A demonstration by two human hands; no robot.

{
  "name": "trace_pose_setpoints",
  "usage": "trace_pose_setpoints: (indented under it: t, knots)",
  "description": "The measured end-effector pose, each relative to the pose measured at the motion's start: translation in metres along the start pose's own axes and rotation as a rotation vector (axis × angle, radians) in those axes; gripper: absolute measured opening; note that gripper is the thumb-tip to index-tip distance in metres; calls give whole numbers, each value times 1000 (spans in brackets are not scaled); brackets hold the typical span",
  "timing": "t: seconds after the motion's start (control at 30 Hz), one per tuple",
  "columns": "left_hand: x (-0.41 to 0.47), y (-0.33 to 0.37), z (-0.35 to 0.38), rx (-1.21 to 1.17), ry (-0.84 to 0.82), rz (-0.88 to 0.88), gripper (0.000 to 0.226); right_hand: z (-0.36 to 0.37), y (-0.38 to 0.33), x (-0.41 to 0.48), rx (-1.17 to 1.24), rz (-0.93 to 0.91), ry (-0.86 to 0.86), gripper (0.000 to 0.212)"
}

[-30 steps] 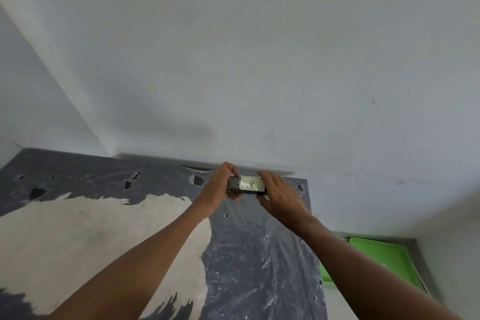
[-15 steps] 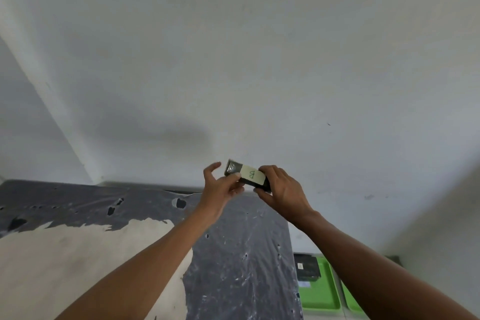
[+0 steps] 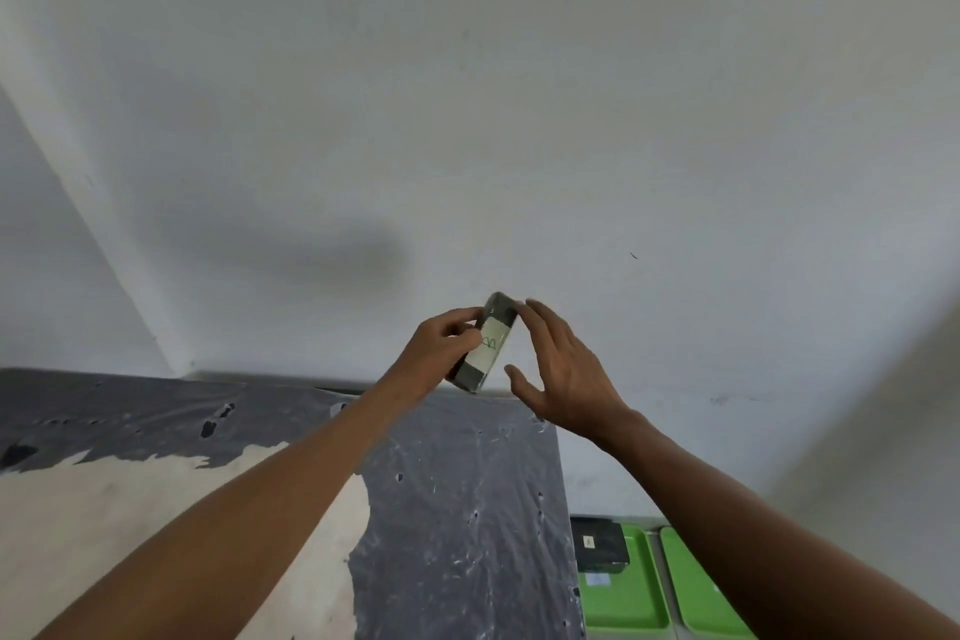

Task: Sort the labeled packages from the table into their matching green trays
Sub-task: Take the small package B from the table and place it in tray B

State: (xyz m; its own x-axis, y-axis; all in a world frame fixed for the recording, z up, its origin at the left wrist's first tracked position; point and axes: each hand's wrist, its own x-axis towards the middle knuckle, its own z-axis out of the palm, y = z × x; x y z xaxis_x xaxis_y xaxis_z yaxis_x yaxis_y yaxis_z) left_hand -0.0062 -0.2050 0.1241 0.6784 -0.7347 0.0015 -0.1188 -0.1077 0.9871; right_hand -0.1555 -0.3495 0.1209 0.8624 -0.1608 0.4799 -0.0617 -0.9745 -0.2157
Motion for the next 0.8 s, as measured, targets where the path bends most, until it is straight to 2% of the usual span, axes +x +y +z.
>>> trace_pose_setpoints:
  t: [0.1, 0.23, 0.43, 0.63, 0.8]
  knots:
    - [-1, 8, -6, 136, -82, 61, 32, -11, 5, 5, -150, -121, -55, 76]
    - [-5, 14, -3, 166, -138, 82, 30, -15, 8, 1, -123, -133, -32, 53]
    - [-19, -3, 20, 11, 1, 10, 21, -15, 22, -28, -96, -38, -43, 44]
    - [-41, -35, 65, -139, 30, -83, 15, -15, 44, -68, -80, -22, -126, 40]
    - [-58, -46, 103, -172, 7, -106, 14, -25, 63, -104, -70, -32, -162, 39]
